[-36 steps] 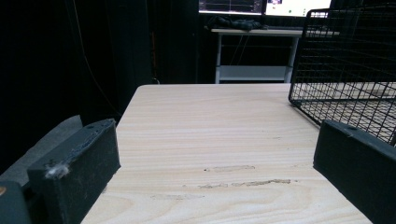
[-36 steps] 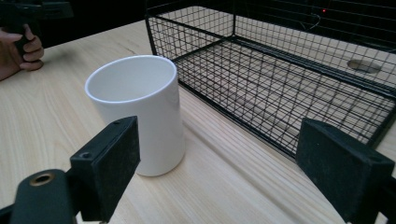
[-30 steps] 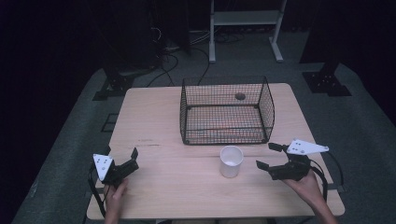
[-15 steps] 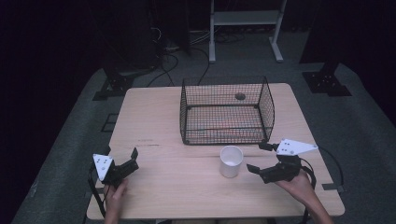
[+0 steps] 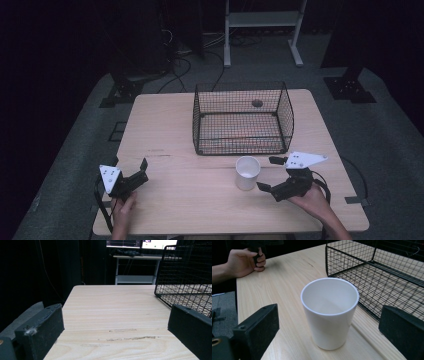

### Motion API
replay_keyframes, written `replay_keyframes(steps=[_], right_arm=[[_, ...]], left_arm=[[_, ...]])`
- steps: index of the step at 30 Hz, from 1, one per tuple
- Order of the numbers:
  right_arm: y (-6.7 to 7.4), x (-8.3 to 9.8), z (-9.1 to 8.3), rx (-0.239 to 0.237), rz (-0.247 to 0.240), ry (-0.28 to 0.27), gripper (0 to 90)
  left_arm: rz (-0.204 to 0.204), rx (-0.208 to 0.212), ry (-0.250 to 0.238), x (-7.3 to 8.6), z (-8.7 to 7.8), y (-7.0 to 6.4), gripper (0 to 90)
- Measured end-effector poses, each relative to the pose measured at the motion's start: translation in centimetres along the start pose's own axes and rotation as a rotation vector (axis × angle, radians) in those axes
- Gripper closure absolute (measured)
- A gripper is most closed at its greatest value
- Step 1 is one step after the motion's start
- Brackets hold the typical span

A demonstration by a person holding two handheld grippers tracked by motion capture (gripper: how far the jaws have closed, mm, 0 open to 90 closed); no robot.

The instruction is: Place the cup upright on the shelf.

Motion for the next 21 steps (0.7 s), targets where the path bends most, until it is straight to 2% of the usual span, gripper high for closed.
replay_keyframes(steps=[6, 14, 21], right_arm=[[0.1, 0.4, 0.8, -0.005, 0.003, 0.016, 2.4], [-0.2, 0.7, 3.2, -0.009, 0.008, 0.057, 2.4], [0.1, 0.6, 4.6, -0.013, -0.001, 0.064, 2.4]], left_arm=[[0.002, 0.000, 0.001, 0.0, 0.0, 0.0, 0.0], [0.002, 0.001, 0.000, 0.0, 0.0, 0.0, 0.0], [0.000, 0.001, -0.001, 0.0, 0.0, 0.0, 0.0]])
Point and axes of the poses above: each handheld gripper's, and its own axes: z roughly forward along the jaws, x roughly out of its underside, y roughly to its left, the point moved 6 cm from there along z, roughly forward along the jaws, and after that the axes turned 9 degrees about z, right-handed, at the moved point
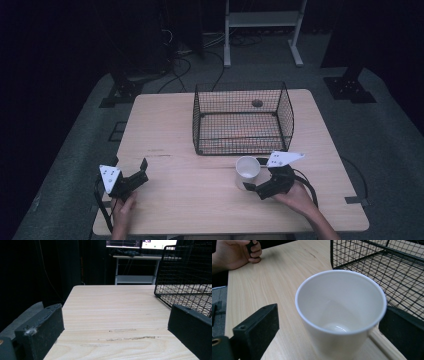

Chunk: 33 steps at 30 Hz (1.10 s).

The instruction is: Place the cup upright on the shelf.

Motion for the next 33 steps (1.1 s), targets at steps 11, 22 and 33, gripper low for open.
replay_keyframes(steps=[11, 22, 33], right_arm=[[-0.1, -0.3, 1.4, 0.010, 0.005, -0.004, 4.7], [-0.4, -0.7, 1.5, 0.025, 0.009, -0.019, 18.6], [-0.1, -1.9, 0.7, -0.037, 0.029, -0.011, 18.8]], left_arm=[[0.001, 0.000, 0.001, 0.0, 0.0, 0.0, 0.0], [-0.002, -0.001, 0.000, 0.0, 0.0, 0.0, 0.0], [-0.002, -0.001, 0.000, 0.0, 0.0, 0.0, 0.0]])
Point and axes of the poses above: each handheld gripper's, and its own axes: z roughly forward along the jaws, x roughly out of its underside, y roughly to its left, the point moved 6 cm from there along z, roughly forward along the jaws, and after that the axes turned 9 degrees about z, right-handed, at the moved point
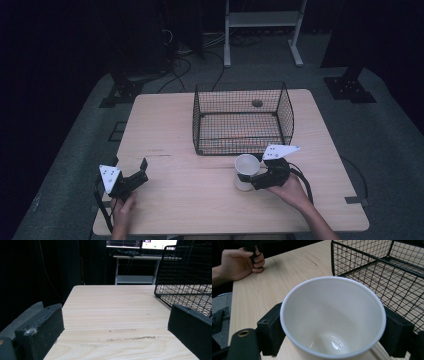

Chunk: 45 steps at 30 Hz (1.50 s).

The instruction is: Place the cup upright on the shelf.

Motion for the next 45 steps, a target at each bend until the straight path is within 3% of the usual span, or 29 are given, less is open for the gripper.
replay_keyframes(steps=[19, 30, 37, 45], right_arm=[[1.1, -3.0, -0.6, -0.082, -0.008, 0.003, 18.8], [1.5, -5.2, -1.0, -0.073, -0.029, -0.002, 18.8], [1.5, -6.3, -1.4, -0.091, -0.026, -0.019, 18.8], [1.2, -7.4, -1.7, -0.074, -0.033, -0.013, 18.8]], left_arm=[[0.000, 0.001, 0.000, 0.0, 0.0, 0.0, 0.0], [0.000, 0.001, 0.001, 0.0, 0.0, 0.0, 0.0], [-0.001, 0.001, 0.002, 0.0, 0.0, 0.0, 0.0], [-0.003, 0.001, 0.001, 0.0, 0.0, 0.0, 0.0]])
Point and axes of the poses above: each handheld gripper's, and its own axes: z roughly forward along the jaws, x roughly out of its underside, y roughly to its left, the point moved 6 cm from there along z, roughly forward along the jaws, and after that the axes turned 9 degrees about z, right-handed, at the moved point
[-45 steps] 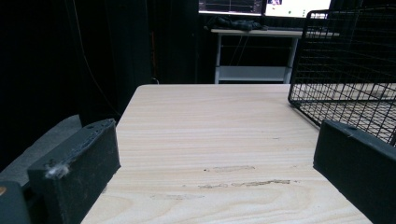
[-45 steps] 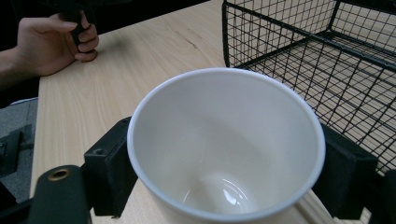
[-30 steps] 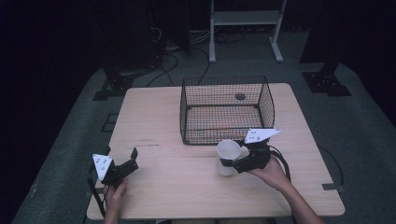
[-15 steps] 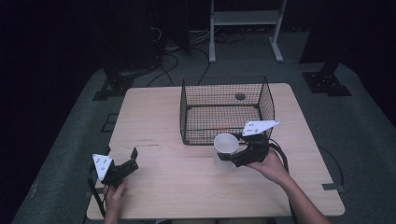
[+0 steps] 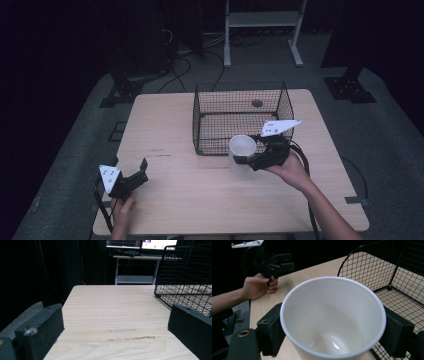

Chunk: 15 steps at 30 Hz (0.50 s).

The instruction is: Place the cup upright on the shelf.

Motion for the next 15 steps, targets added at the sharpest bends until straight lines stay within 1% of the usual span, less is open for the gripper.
replay_keyframes(steps=[1, 2, 8, 15], right_arm=[[-0.2, -0.3, -0.1, 0.006, 0.001, -0.001, 18.8], [-0.2, -0.3, -0.1, 0.006, 0.001, -0.001, 18.8], [-0.4, -1.6, -0.3, 0.006, -0.005, -0.003, 18.7], [-0.9, -2.7, -0.3, 0.011, 0.003, -0.004, 18.8]], left_arm=[[-0.001, 0.000, 0.000, 0.0, 0.0, 0.0, 0.0], [-0.001, 0.000, 0.000, 0.0, 0.0, 0.0, 0.0], [0.002, 0.000, 0.001, 0.0, 0.0, 0.0, 0.0], [-0.002, 0.001, -0.002, 0.0, 0.0, 0.0, 0.0]])
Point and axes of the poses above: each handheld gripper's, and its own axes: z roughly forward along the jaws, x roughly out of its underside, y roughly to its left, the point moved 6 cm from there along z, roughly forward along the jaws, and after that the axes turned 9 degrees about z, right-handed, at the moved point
